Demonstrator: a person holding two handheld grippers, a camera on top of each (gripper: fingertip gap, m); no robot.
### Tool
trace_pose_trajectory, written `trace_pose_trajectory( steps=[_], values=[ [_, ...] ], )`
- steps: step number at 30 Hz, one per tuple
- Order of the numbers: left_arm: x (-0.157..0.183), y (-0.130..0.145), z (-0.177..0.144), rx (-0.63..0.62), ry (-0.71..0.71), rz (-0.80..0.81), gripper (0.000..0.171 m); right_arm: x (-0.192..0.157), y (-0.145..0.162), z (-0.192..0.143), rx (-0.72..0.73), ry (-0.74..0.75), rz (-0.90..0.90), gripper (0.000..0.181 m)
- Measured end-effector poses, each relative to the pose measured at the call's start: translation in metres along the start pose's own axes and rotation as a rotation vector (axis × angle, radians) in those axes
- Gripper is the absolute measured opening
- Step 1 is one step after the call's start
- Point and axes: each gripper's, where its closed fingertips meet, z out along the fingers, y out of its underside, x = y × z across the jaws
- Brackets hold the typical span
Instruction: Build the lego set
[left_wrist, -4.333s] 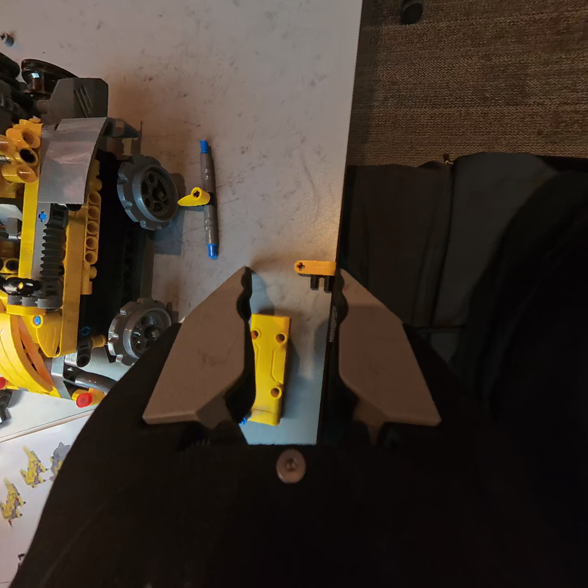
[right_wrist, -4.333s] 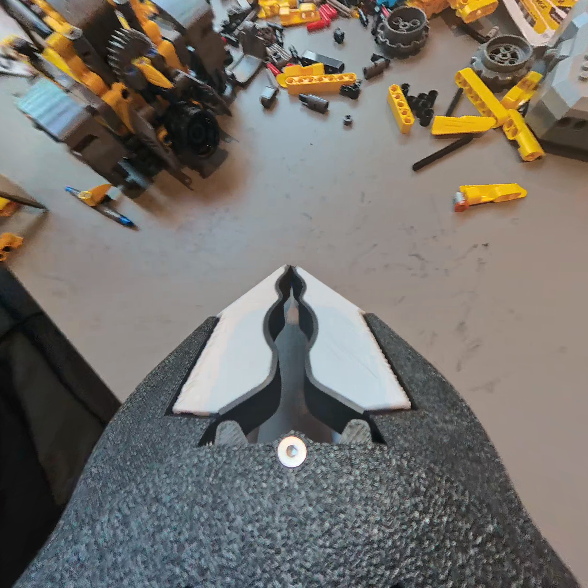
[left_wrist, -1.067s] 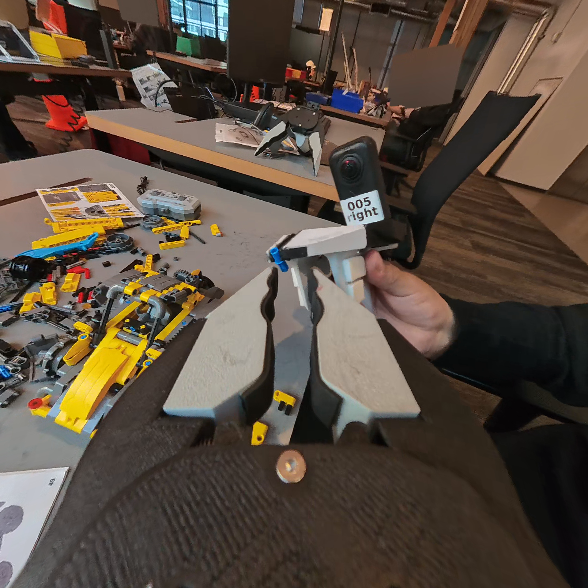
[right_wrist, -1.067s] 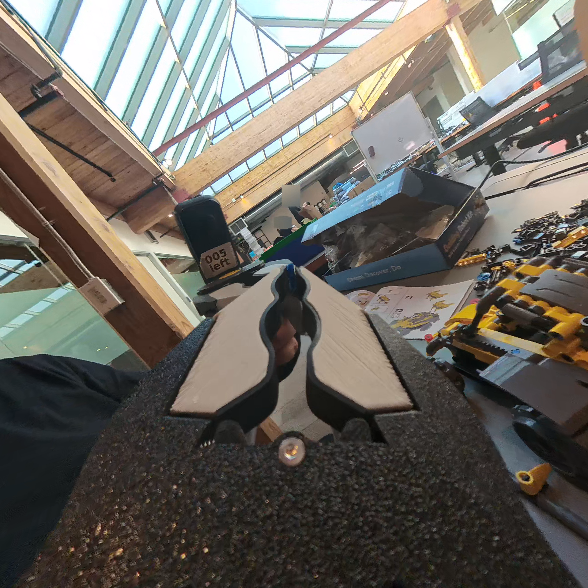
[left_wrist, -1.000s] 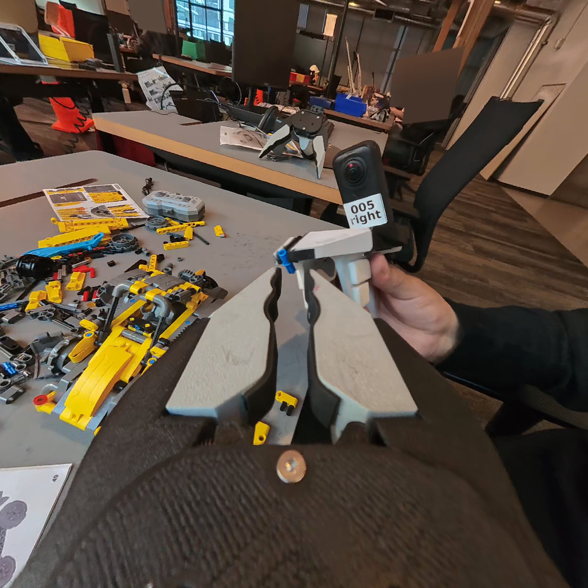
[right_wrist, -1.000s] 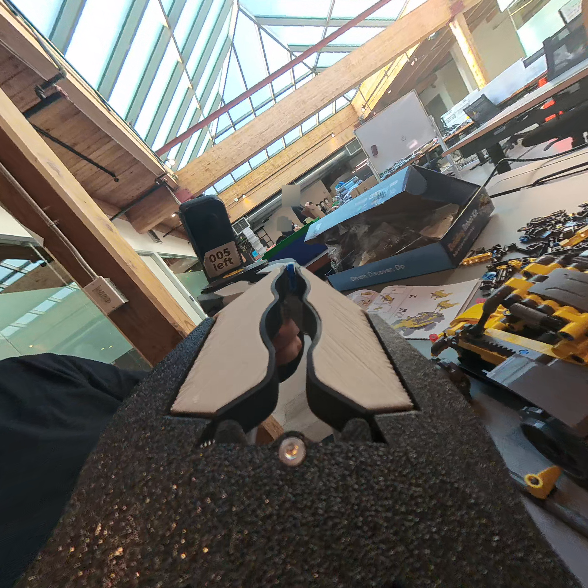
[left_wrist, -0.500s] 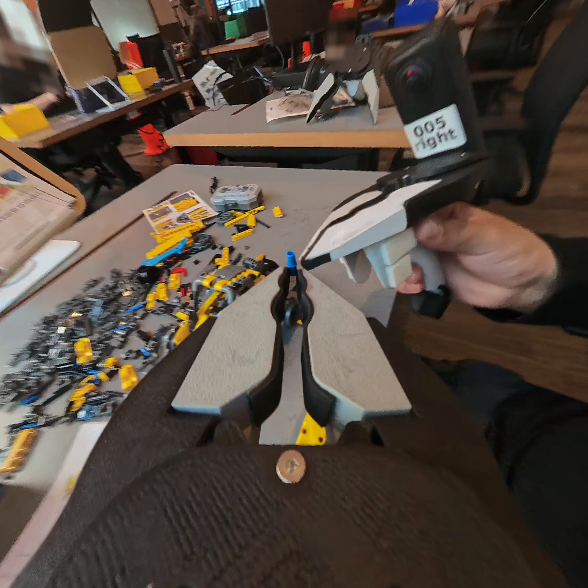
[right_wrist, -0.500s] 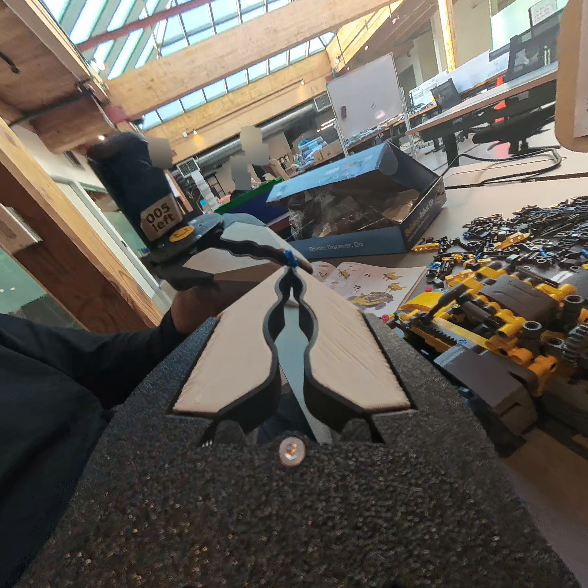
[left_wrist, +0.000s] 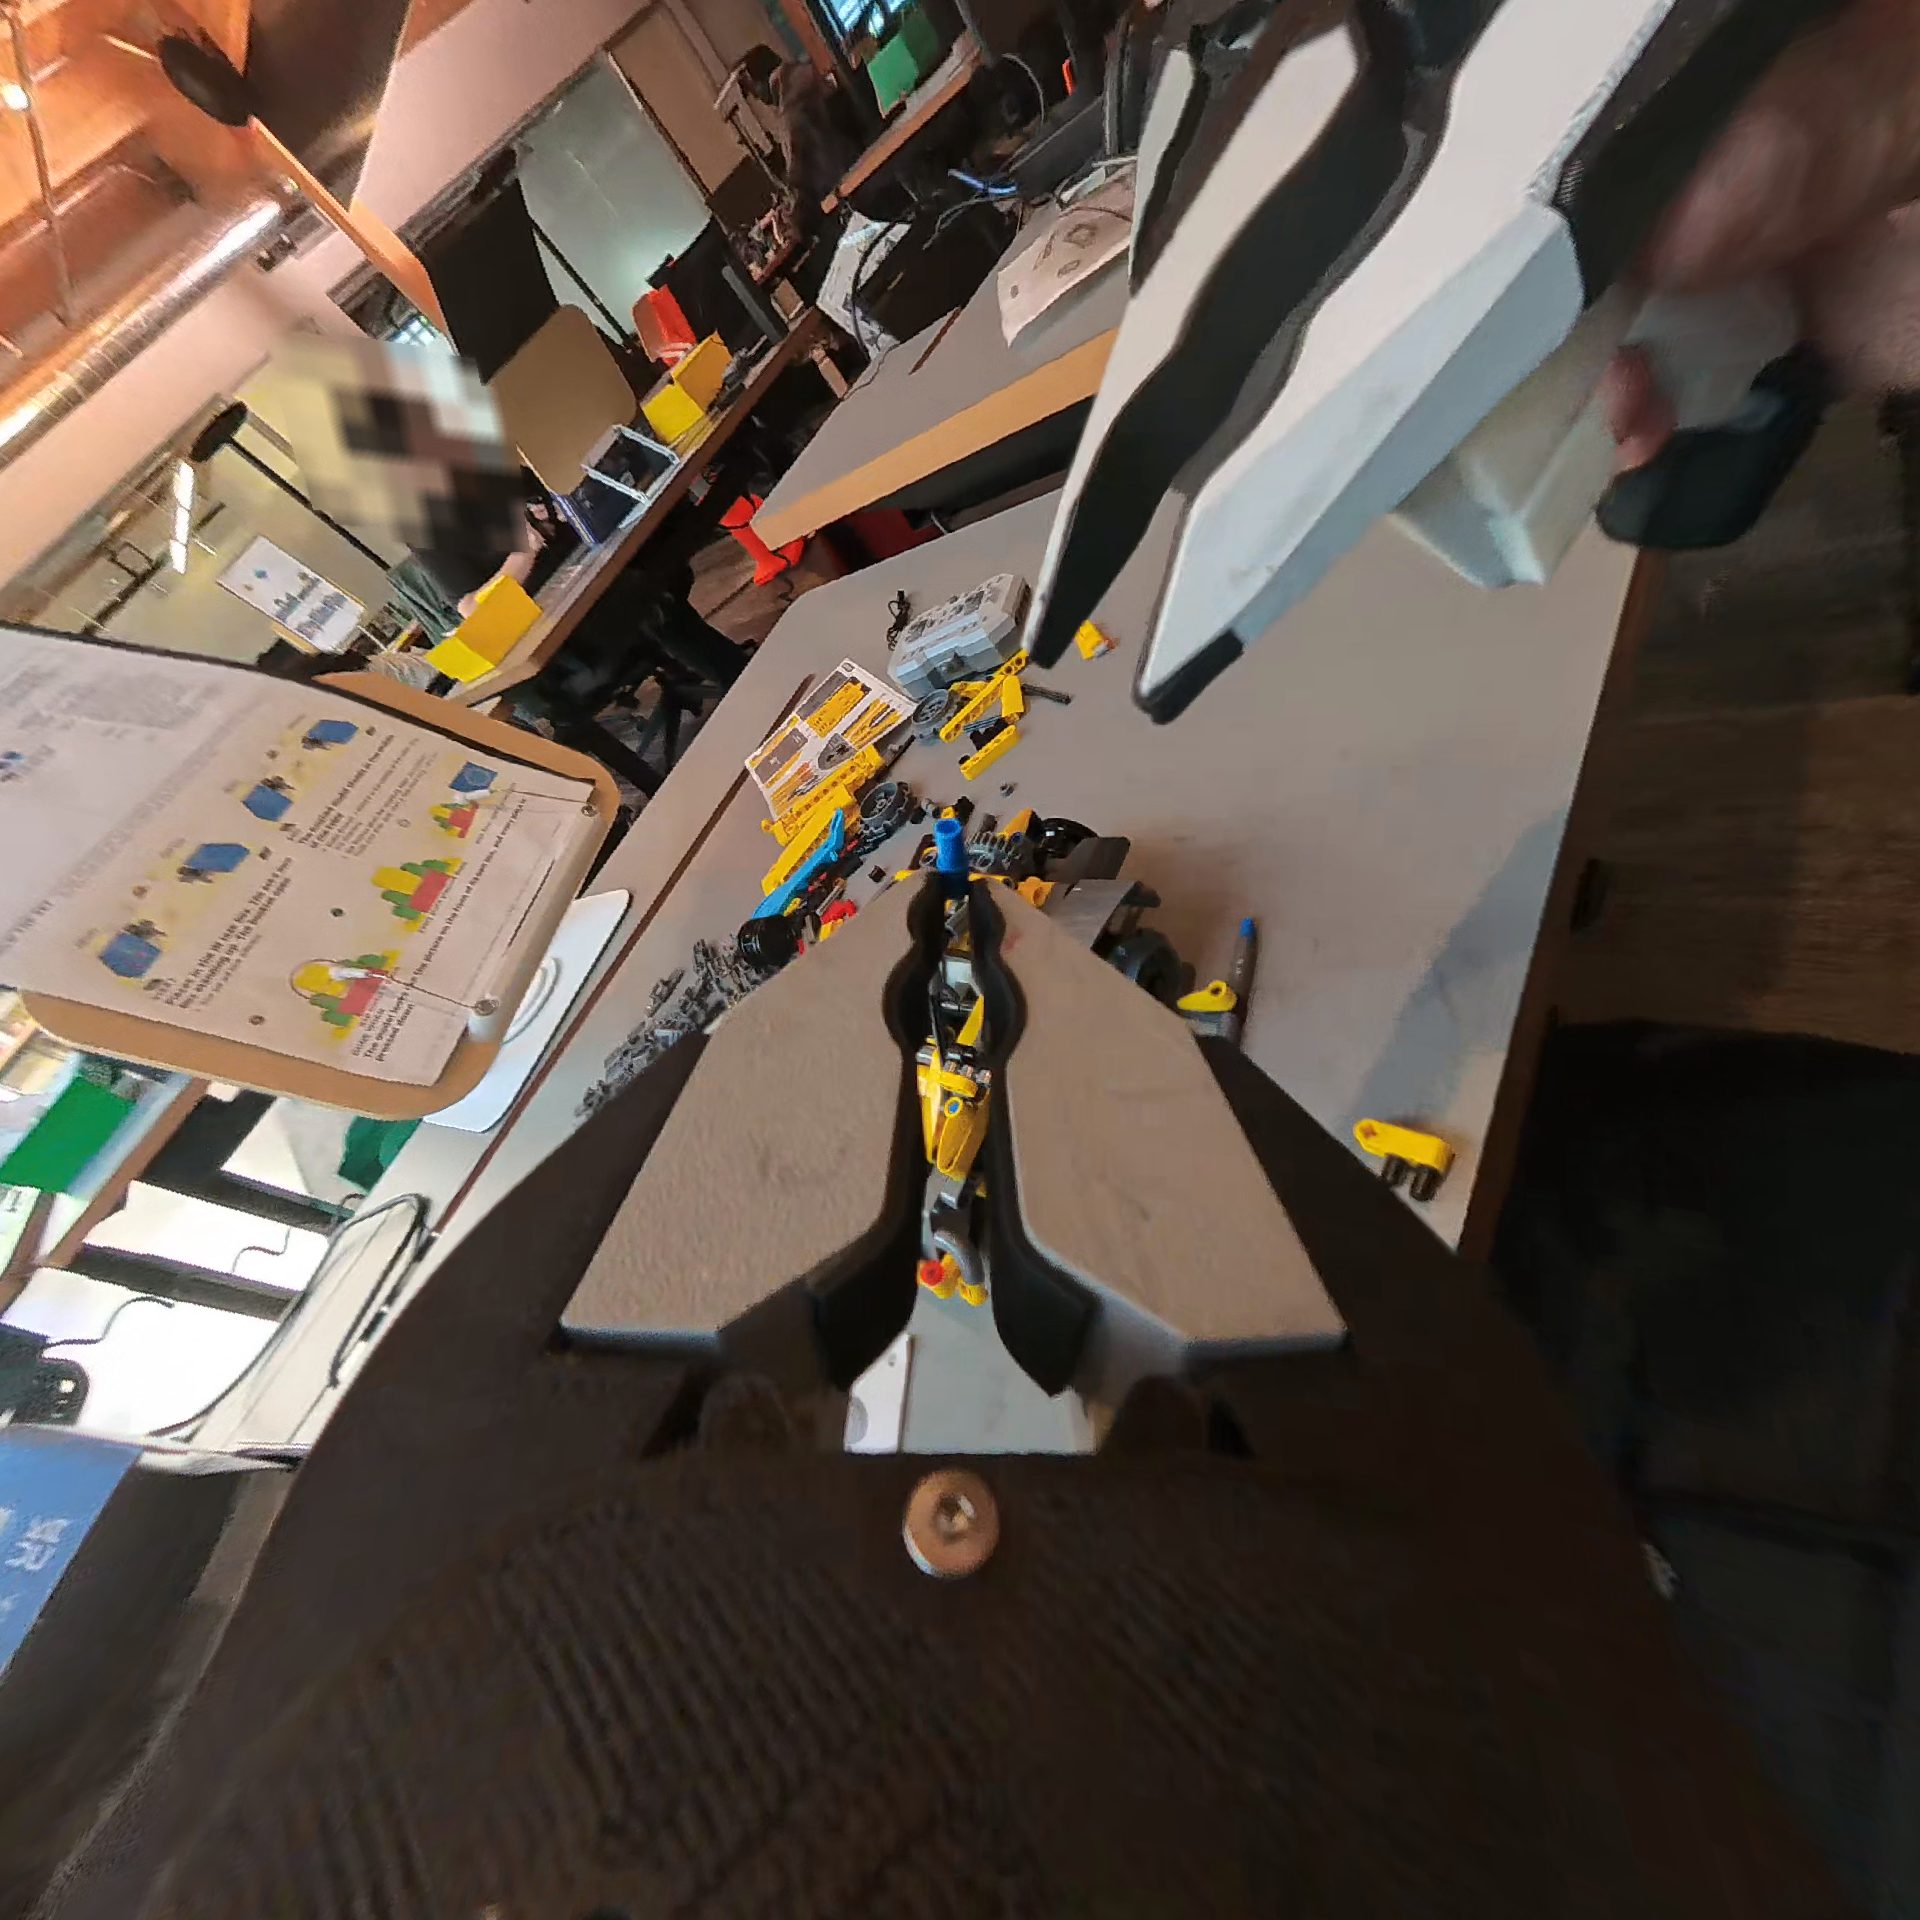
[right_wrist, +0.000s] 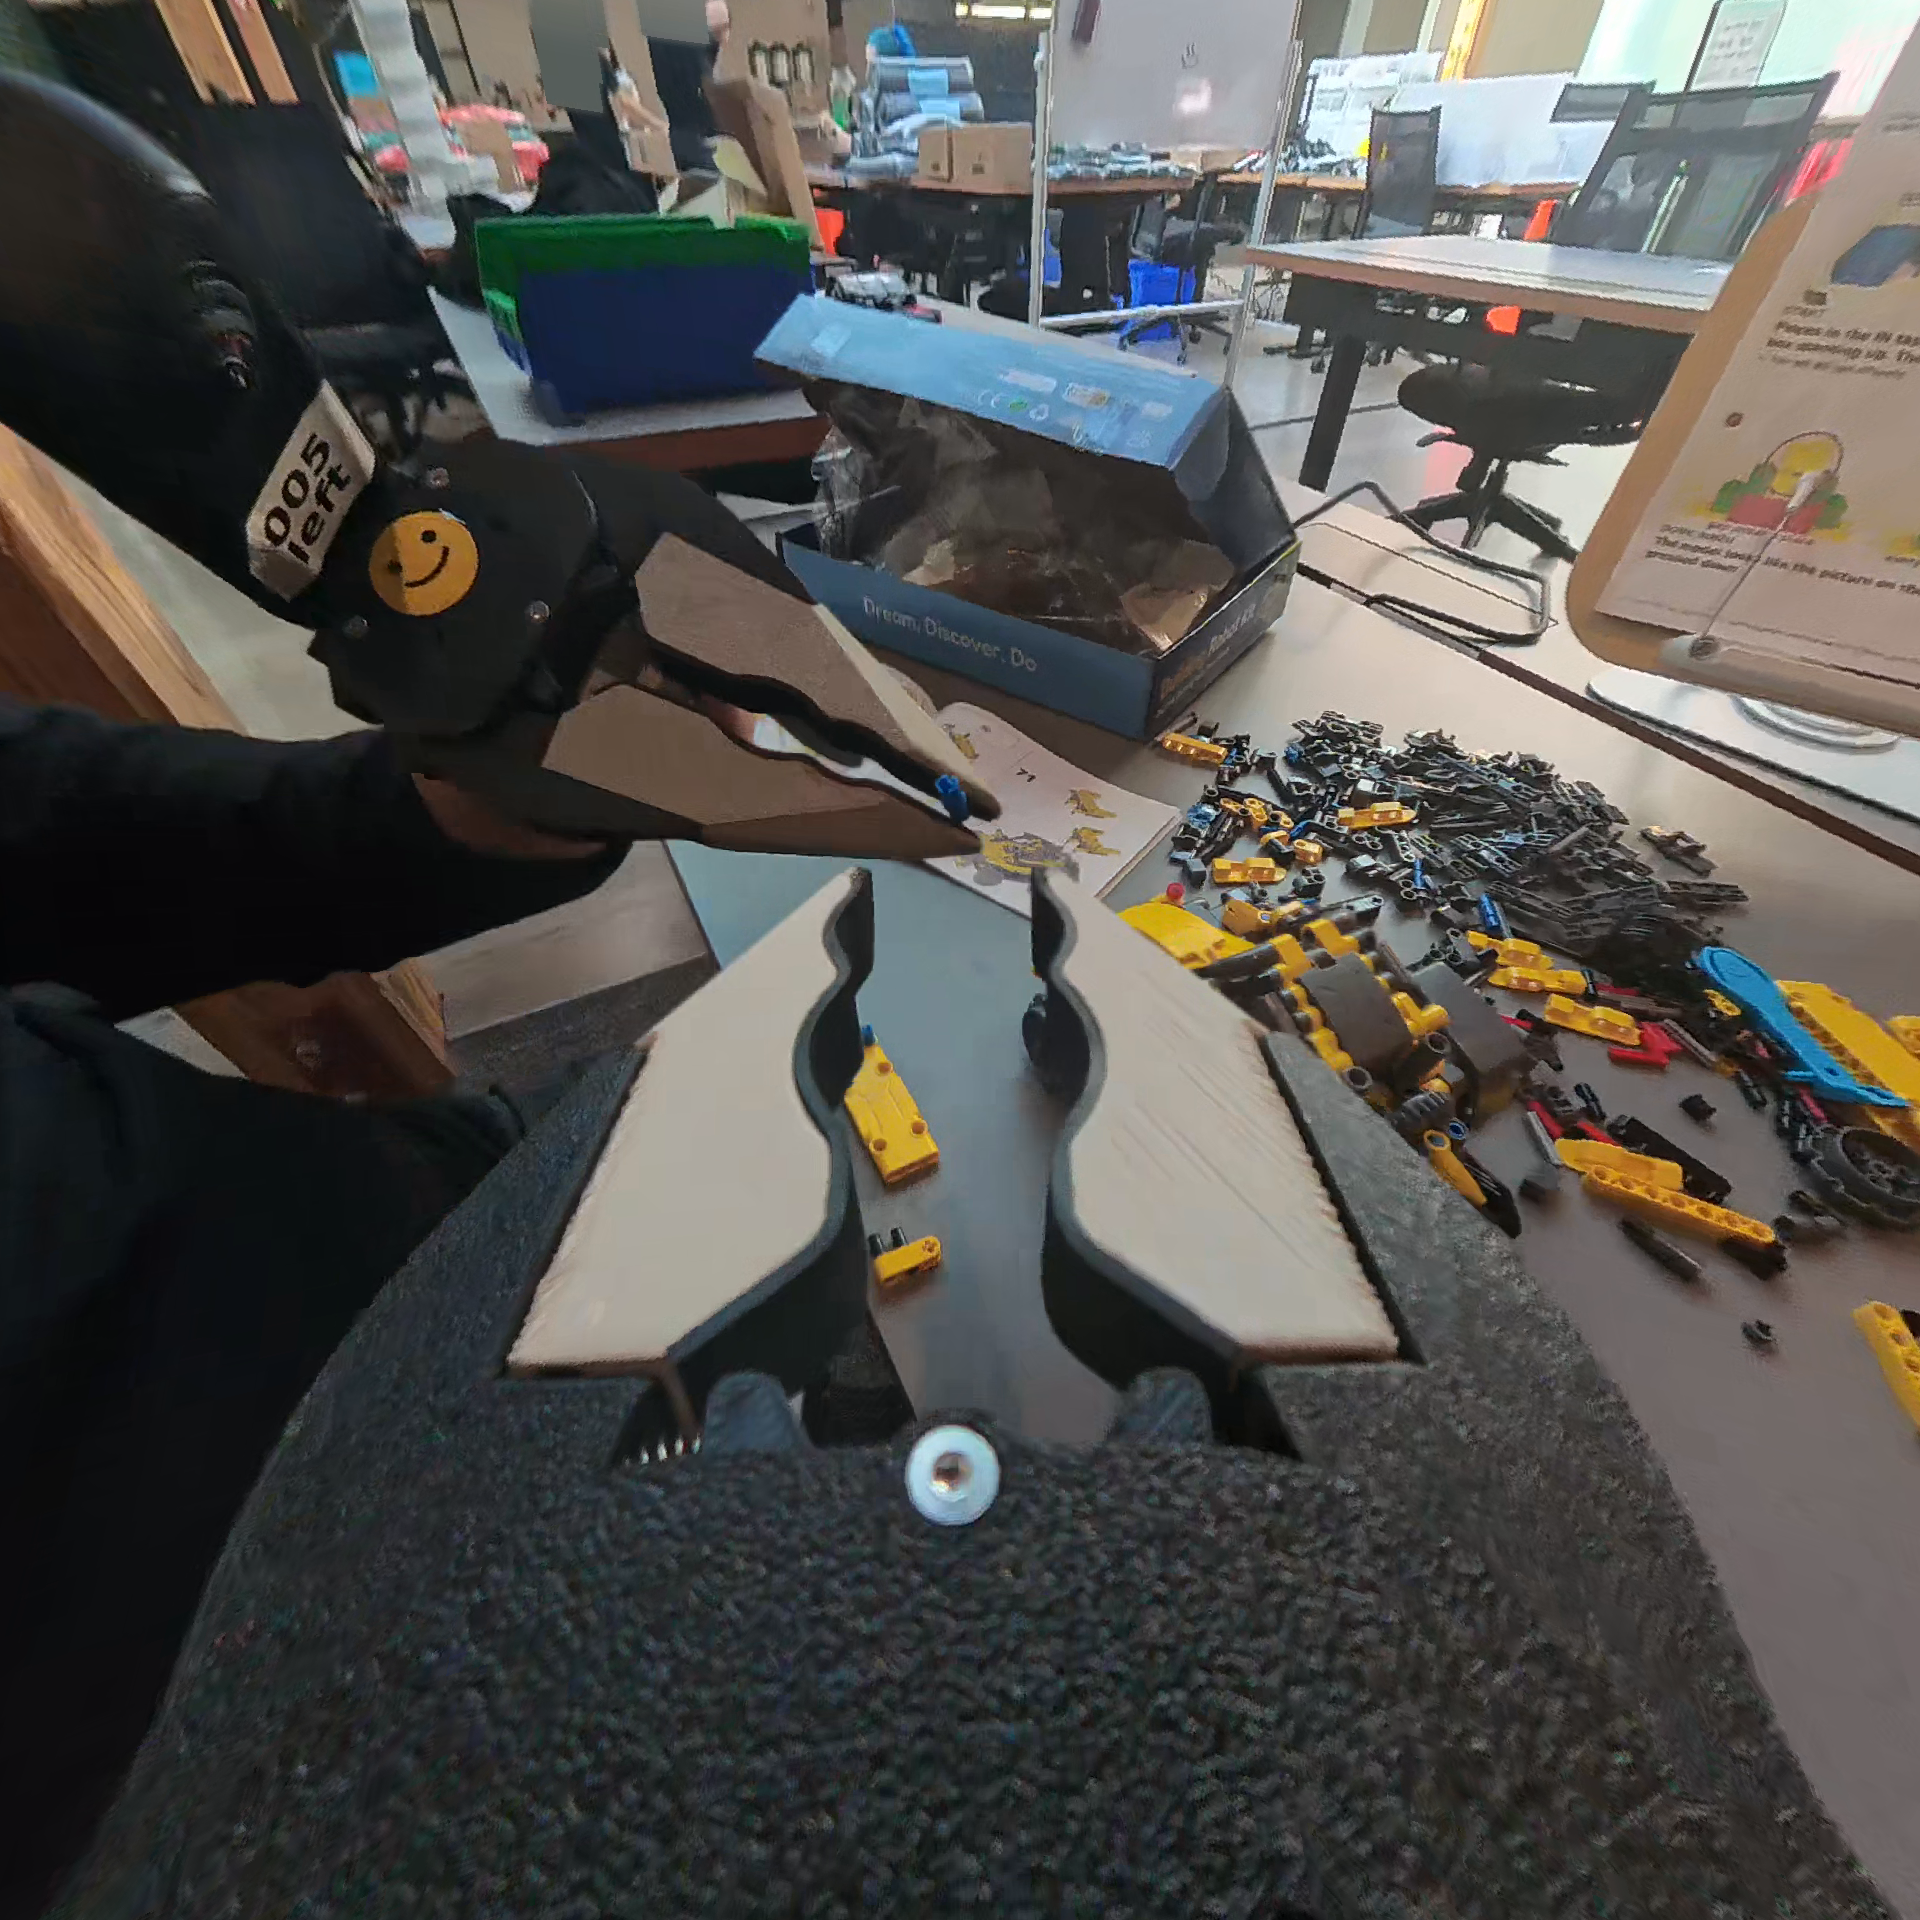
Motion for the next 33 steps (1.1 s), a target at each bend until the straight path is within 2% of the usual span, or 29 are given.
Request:
trace_pose_trajectory(
  steps=[3,5,14,20,24,29,33],
  values=[
    [0.003,-0.003,0.001,0.002,-0.026,0.053,0.0,-0.007,0.003,0.002,-0.065,0.036,-0.086,0.02],
    [0.004,-0.004,0.001,0.001,-0.046,0.085,0.0,-0.011,0.0,0.004,-0.058,0.04,-0.103,0.016],
    [0.014,-0.009,0.002,-0.005,-0.116,0.239,0.0,-0.012,0.008,0.015,-0.088,0.076,-0.117,0.012],
    [0.017,-0.007,0.002,-0.011,-0.121,0.268,0.0,-0.006,0.006,0.012,-0.094,0.133,-0.128,0.01],
    [0.024,-0.006,0.004,-0.013,-0.069,0.274,0.0,-0.008,0.013,0.012,-0.145,0.132,-0.219,0.01],
    [0.045,-0.002,0.001,0.02,0.127,0.291,0.0,-0.018,0.028,0.009,-0.237,0.073,-0.352,0.01],
    [0.053,0.0,-0.003,0.03,0.189,0.307,0.001,-0.026,0.037,0.01,-0.289,0.045,-0.445,0.007]
  ],
)
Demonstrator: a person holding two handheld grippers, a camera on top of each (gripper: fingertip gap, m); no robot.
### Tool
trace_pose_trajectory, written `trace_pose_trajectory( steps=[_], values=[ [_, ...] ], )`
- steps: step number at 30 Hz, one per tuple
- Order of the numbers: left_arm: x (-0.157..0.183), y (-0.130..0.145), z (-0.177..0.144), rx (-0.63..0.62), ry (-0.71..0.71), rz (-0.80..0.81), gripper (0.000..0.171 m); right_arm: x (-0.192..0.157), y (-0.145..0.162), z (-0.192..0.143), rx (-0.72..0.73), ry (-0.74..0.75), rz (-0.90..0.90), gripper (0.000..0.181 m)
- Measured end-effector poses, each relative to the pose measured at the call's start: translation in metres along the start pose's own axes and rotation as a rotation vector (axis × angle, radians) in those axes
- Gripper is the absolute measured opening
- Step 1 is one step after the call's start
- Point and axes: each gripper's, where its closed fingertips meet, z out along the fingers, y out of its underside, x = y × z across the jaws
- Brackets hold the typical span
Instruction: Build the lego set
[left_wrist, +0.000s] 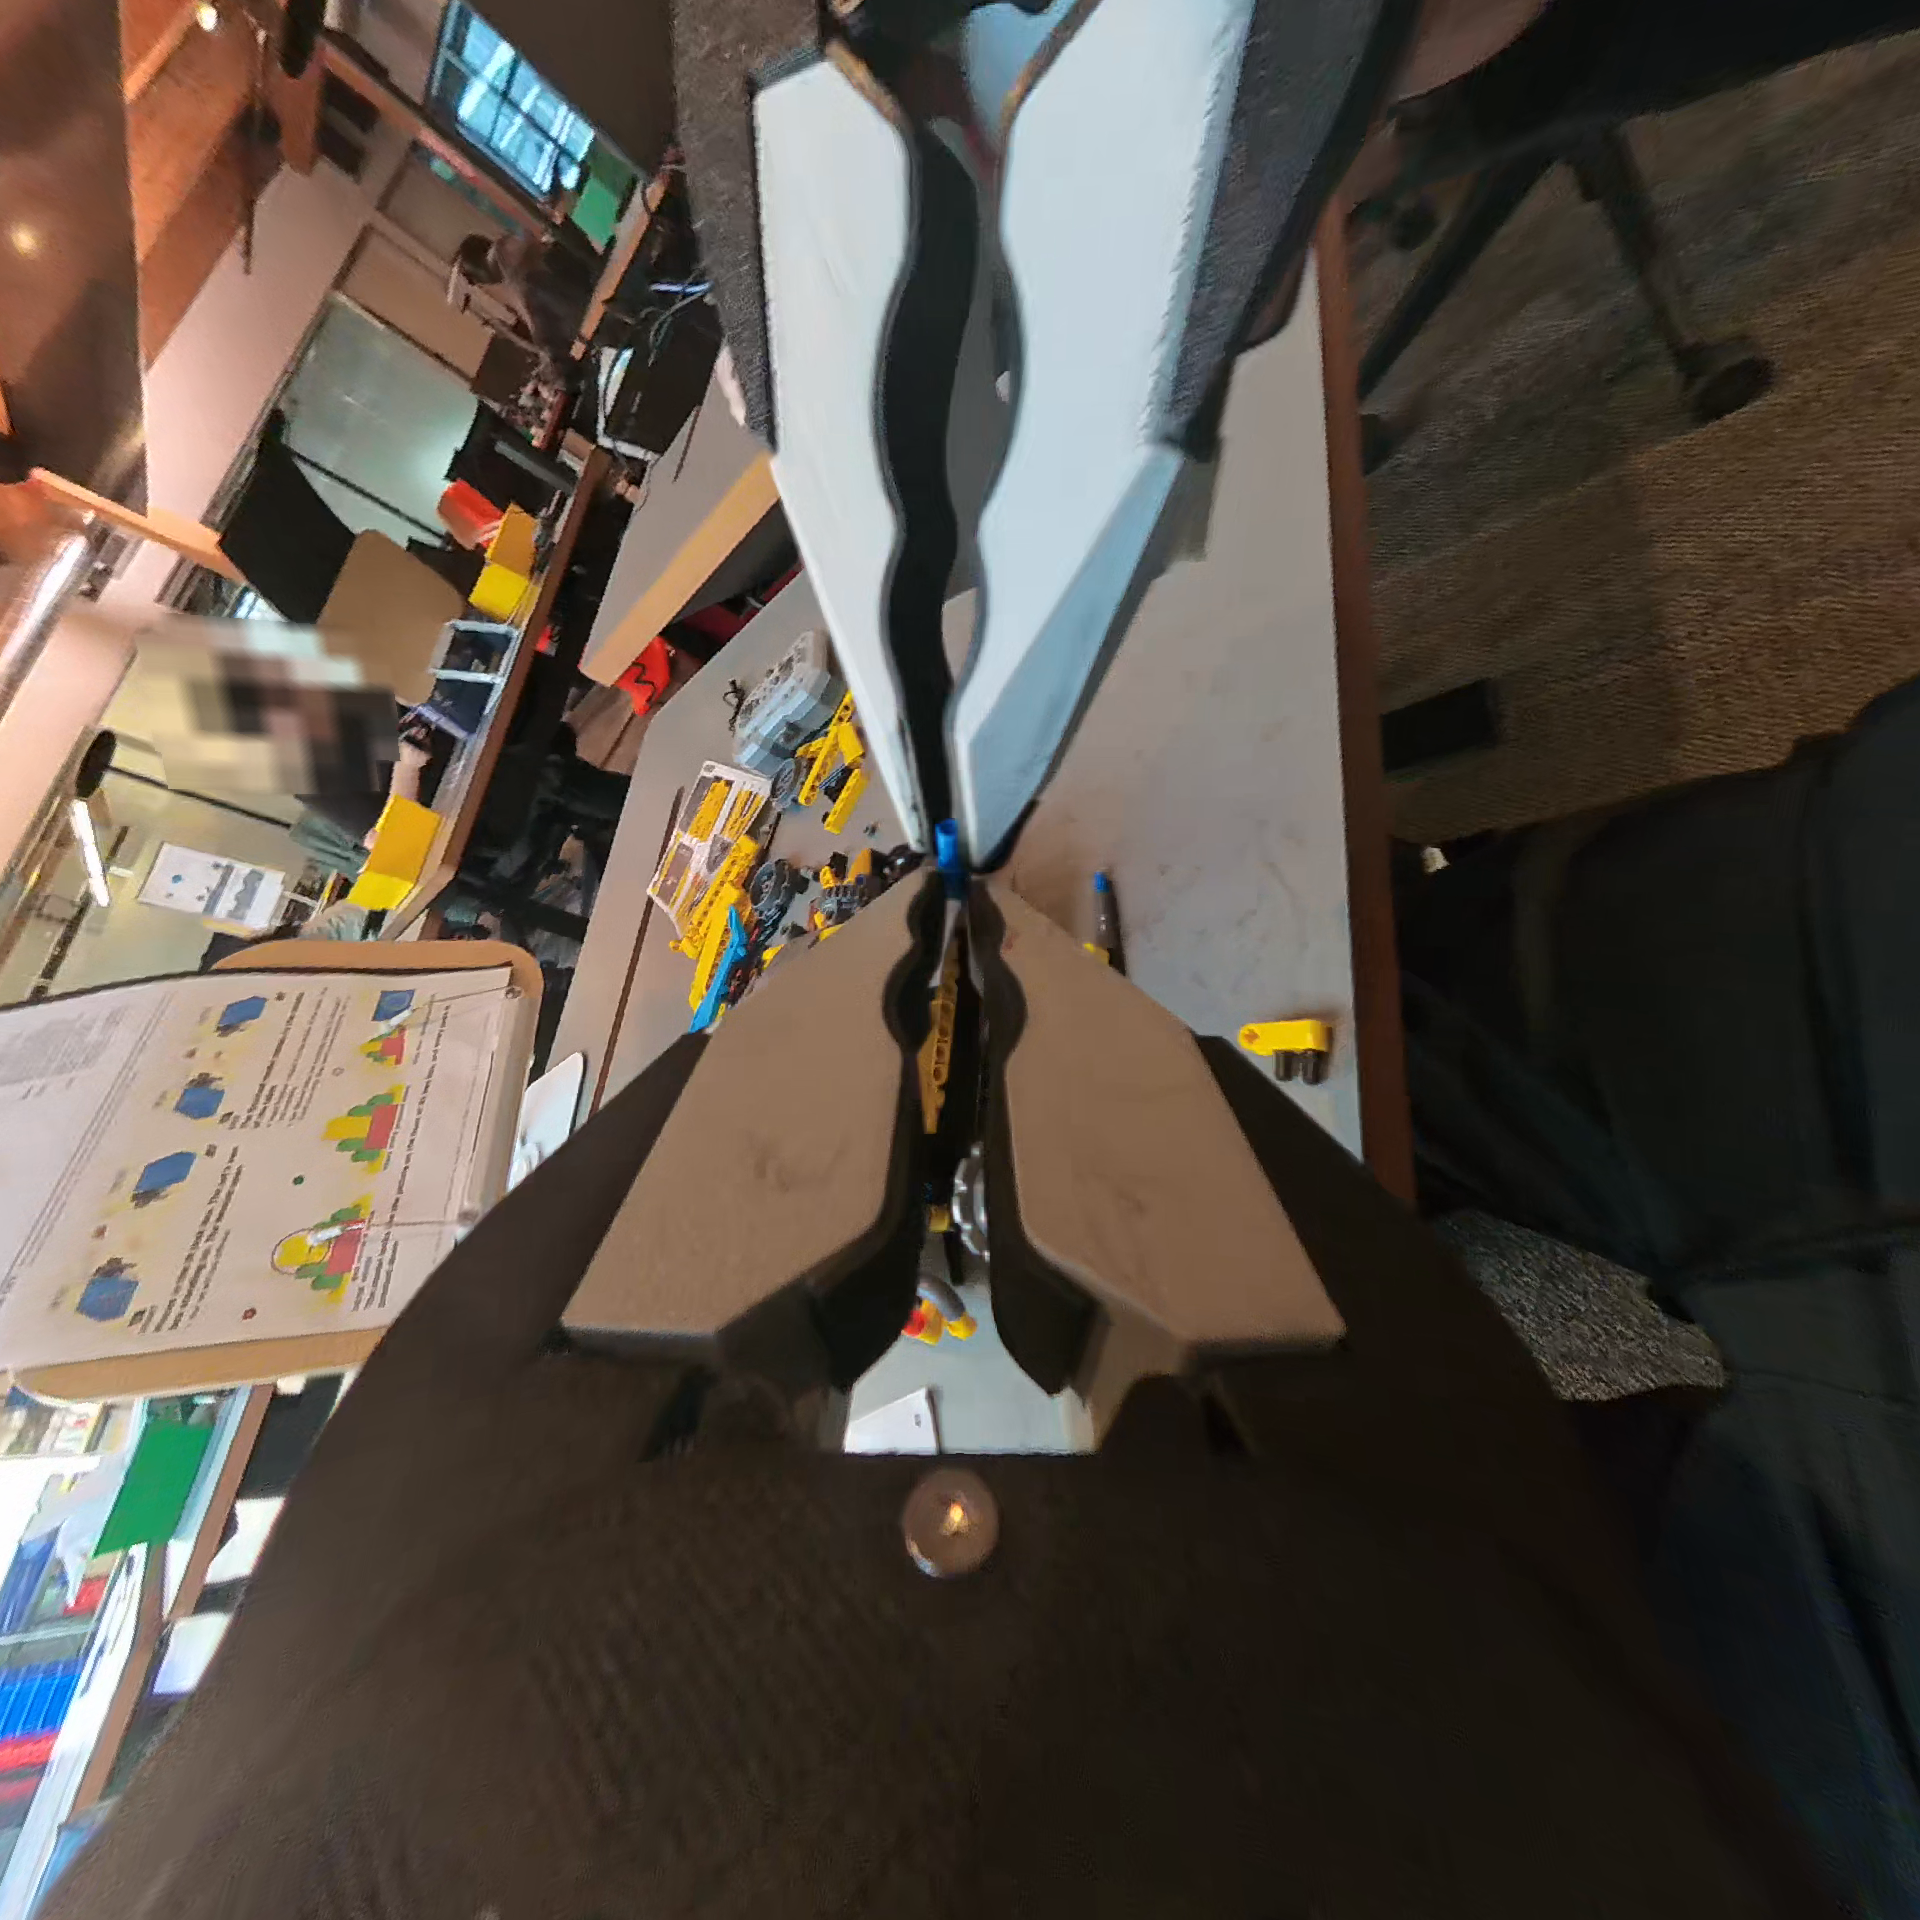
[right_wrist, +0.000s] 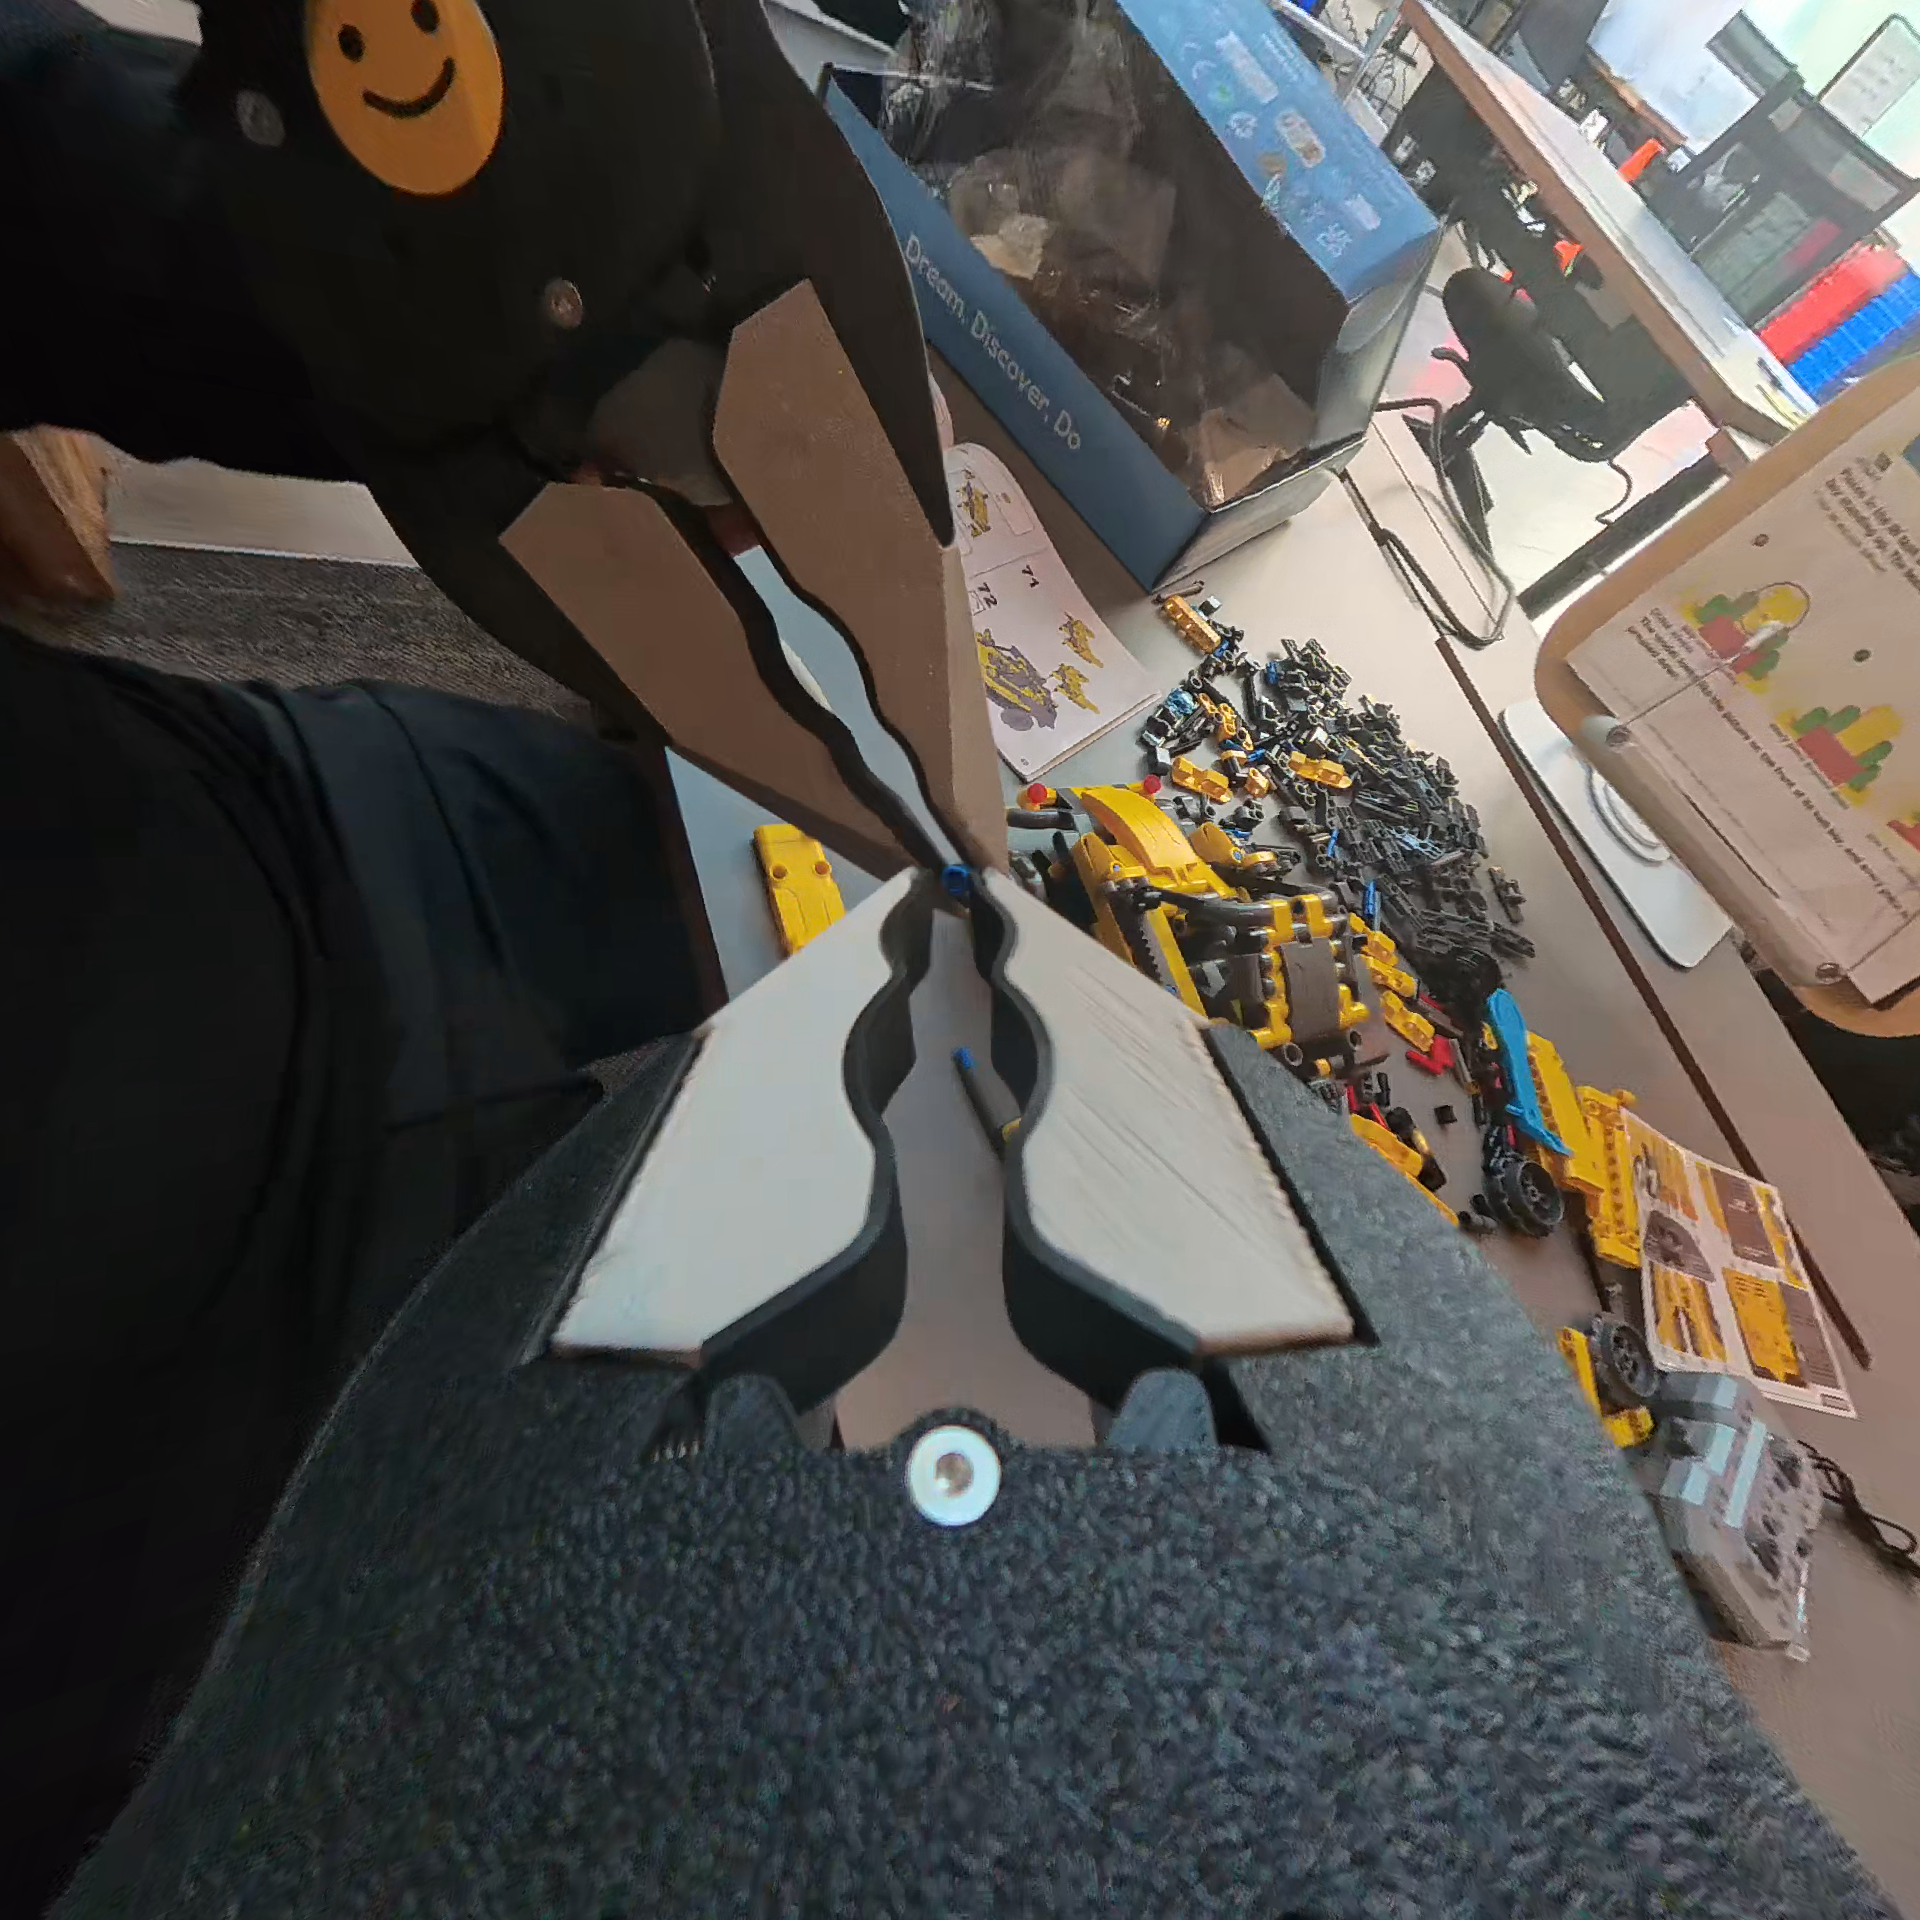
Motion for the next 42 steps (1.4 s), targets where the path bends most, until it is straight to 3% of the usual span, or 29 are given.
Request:
trace_pose_trajectory(
  steps=[20,24,28,32,36,42],
  values=[
    [0.023,0.006,0.004,-0.009,0.117,0.021,0.001,-0.014,0.017,0.003,-0.102,-0.016,-0.161,0.004],
    [0.026,0.016,0.01,-0.038,0.167,-0.068,0.002,-0.011,0.026,0.01,-0.116,-0.049,-0.056,0.004],
    [0.028,0.042,0.012,-0.128,0.252,-0.208,0.003,-0.006,0.053,0.023,-0.189,-0.107,0.15,0.004],
    [0.053,0.066,0.012,-0.246,0.412,-0.348,0.018,-0.021,0.08,0.037,-0.287,-0.241,0.348,0.004],
    [0.075,0.081,0.018,-0.33,0.442,-0.28,0.008,-0.03,0.097,0.046,-0.343,-0.306,0.394,0.004],
    [0.096,0.078,0.027,-0.335,0.519,-0.33,0.019,-0.032,0.101,0.049,-0.36,-0.341,0.425,0.004]
  ],
)
